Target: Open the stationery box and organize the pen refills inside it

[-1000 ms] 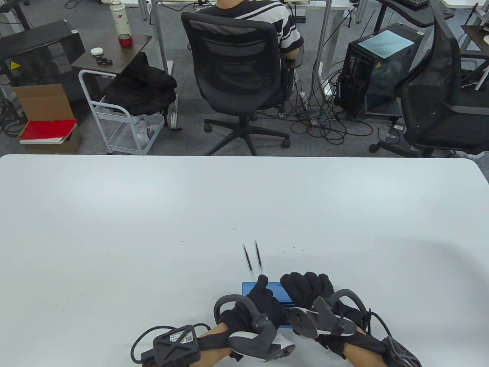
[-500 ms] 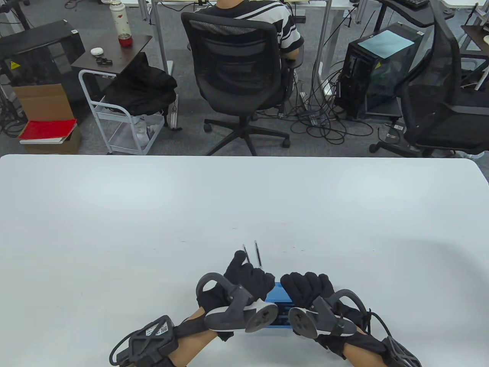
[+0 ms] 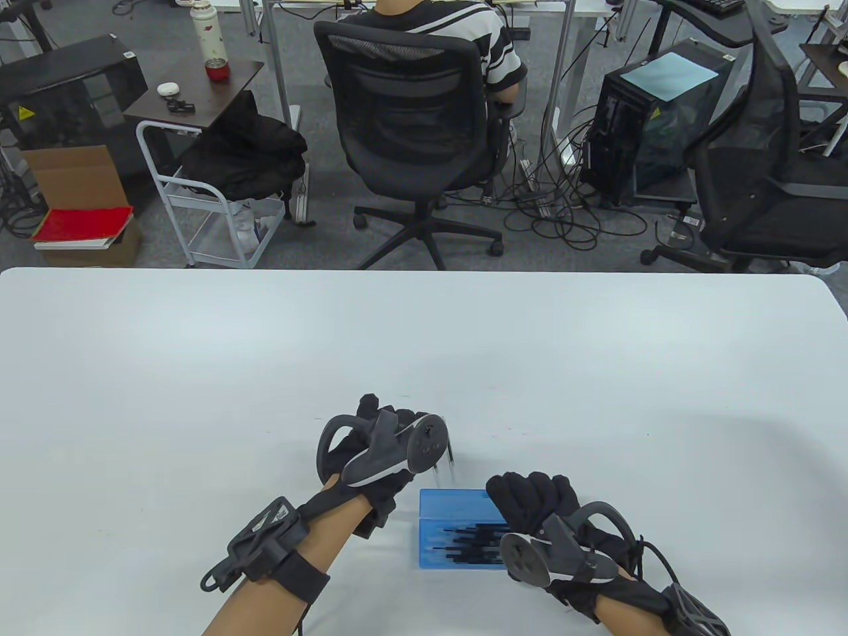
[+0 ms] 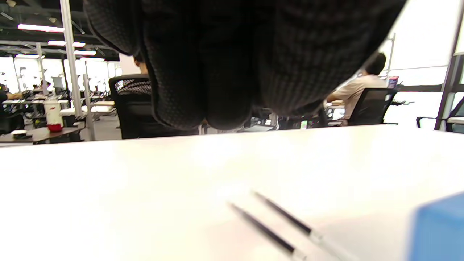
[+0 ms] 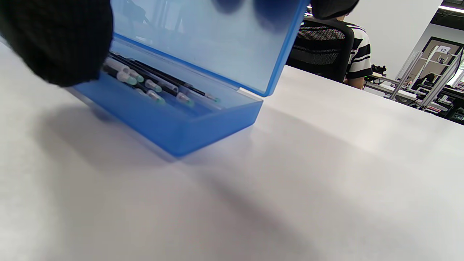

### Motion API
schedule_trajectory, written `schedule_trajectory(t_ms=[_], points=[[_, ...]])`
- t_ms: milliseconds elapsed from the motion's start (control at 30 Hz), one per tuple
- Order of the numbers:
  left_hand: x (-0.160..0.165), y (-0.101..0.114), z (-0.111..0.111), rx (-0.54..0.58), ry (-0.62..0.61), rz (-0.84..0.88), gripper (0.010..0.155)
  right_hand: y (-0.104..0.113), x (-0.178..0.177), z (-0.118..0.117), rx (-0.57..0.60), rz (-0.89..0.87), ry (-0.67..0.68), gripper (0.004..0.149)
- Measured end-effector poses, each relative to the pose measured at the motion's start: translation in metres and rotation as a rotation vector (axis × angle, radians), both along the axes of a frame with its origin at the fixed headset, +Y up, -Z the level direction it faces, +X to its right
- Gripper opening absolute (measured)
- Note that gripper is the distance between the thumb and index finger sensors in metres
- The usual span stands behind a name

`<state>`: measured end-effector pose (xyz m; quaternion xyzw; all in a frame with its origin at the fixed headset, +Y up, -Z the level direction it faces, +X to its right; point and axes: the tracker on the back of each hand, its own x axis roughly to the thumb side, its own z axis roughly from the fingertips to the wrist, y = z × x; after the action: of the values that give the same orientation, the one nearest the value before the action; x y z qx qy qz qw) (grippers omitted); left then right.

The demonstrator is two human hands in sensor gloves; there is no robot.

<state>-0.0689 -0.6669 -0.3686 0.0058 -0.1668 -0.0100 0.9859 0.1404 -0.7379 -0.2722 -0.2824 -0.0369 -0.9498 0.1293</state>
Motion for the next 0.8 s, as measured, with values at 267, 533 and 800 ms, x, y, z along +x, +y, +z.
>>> schedule_trajectory(t_ms=[267, 533, 800], points=[[-0.005, -0.029, -0.030, -0.069, 0.021, -0.036, 0.053, 0.000, 0.000, 0.000, -0.003, -0.003, 0.001, 0.121], [0.004, -0.053, -0.035, -0.073, -0.065, -0.060, 0.051, 0.000, 0.000, 0.000, -0.006, -0.006, 0.002, 0.121], [0.014, -0.067, -0.035, -0.088, -0.120, -0.101, 0.047, 0.000, 0.000, 0.000, -0.004, -0.005, 0.003, 0.121]])
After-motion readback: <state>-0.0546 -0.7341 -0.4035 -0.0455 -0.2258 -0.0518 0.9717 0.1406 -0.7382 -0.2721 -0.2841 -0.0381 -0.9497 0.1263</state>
